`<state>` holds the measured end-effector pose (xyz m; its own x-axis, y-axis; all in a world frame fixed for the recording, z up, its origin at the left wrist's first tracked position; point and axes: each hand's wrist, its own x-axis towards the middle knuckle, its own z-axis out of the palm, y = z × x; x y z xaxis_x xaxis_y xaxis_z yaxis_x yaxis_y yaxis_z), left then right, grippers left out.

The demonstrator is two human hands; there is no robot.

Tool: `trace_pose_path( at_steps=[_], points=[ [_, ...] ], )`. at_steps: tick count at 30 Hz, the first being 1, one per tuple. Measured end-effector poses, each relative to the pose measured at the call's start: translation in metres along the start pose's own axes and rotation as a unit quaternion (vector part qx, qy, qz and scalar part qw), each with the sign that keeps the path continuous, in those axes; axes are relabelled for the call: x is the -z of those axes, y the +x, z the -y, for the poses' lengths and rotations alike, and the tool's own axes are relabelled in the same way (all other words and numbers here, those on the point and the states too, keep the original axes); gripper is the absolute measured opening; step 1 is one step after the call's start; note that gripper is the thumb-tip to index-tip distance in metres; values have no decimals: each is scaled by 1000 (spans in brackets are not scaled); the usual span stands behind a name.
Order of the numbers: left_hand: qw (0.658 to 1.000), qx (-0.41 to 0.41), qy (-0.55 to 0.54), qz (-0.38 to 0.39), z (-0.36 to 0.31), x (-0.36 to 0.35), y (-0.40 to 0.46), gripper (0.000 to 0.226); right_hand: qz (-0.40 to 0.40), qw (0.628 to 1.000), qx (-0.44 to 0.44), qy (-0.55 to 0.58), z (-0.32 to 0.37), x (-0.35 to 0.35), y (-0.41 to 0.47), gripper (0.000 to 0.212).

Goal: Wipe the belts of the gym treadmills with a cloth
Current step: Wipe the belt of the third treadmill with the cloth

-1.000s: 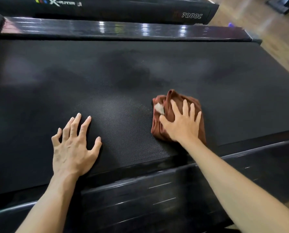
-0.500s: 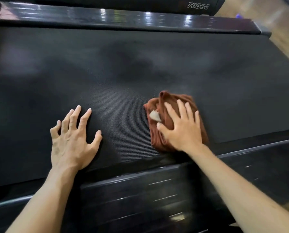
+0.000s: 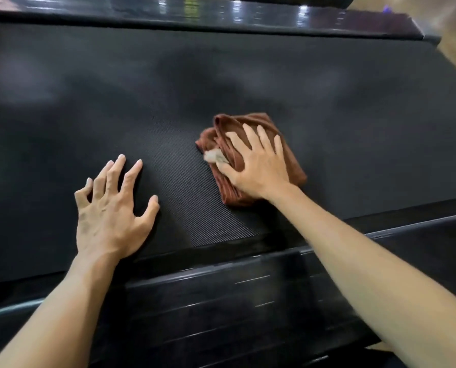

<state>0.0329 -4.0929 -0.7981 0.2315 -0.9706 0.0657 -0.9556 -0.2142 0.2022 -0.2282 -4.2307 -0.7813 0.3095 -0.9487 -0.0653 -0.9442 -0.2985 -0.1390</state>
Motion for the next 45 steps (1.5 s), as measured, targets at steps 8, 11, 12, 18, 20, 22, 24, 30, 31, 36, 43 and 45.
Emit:
trace_pose_path(
  at_steps=[8,11,12,18,20,22,24,30,31,36,43,45],
  points=[
    [1000,0,15,10,-1,-1,1,80,8,973,-229,21,-42,17,76,81],
    [1000,1,16,8,1,-2,1,79,28,987,-157,14,-18,18,124,75],
    [1000,1,14,7,2,-2,1,79,25,992,-126,9,-6,17,129,74],
    [1000,-2,5,5,-1,-1,1,80,16,999,26,22,26,2,42,76],
    [1000,-5,5,4,-1,-1,1,80,3,1000,29,9,4,-1,1,82],
    [1000,-5,9,5,0,-1,1,80,4,1000,-22,-10,-22,0,-8,85],
    [1000,-6,13,1,0,-1,0,79,8,995,-100,-6,-42,5,14,83],
    [1000,-5,13,5,2,-2,2,79,43,988,-141,38,-22,26,141,83],
    [1000,-6,12,3,3,-3,1,79,48,991,-123,34,-7,25,150,85],
    [1000,-5,15,0,3,-3,2,78,42,998,38,10,55,7,106,79],
    [1000,-8,5,0,0,-2,1,79,-1,1000,17,-22,-22,-1,8,83],
    [1000,-8,5,-1,-1,-1,0,80,8,997,-78,-18,-38,8,37,82]
  ],
)
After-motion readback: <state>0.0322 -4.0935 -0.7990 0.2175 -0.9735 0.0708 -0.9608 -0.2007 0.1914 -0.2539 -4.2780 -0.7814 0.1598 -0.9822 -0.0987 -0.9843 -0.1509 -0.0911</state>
